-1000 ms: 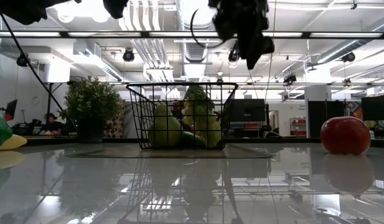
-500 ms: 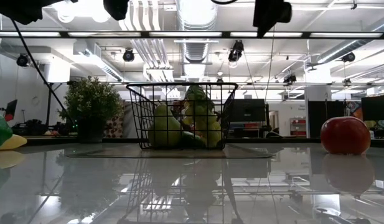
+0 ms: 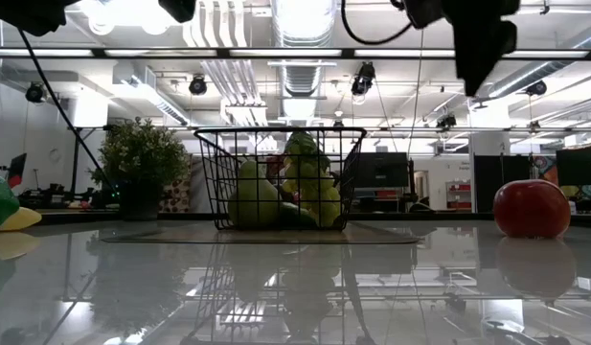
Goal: Build produce basket
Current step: Put the apple into the black wire basket
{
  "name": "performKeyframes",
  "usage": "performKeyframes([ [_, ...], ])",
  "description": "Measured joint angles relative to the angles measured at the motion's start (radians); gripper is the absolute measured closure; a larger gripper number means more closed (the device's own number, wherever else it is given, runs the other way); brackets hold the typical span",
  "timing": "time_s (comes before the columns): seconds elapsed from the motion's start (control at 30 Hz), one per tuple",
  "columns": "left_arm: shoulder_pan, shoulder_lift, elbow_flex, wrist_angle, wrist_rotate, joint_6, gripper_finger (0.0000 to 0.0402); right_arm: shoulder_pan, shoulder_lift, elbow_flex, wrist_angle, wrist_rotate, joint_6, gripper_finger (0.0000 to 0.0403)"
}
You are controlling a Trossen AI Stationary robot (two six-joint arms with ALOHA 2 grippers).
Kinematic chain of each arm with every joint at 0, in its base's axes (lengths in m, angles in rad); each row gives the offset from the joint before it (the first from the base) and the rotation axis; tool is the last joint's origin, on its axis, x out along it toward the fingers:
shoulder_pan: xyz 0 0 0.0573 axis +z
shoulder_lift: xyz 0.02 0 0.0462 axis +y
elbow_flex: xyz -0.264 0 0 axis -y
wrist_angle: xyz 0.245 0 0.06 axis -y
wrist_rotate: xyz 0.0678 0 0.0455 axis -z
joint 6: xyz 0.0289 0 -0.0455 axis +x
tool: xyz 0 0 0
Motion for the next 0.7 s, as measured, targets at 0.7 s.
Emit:
performKeyframes([
  [0.7,0.0,0.0,-0.002,-0.004,0.0,0.003,0.0077,0.118,0.0,-0.361,0.181,0.007,-0.001,0.0089],
])
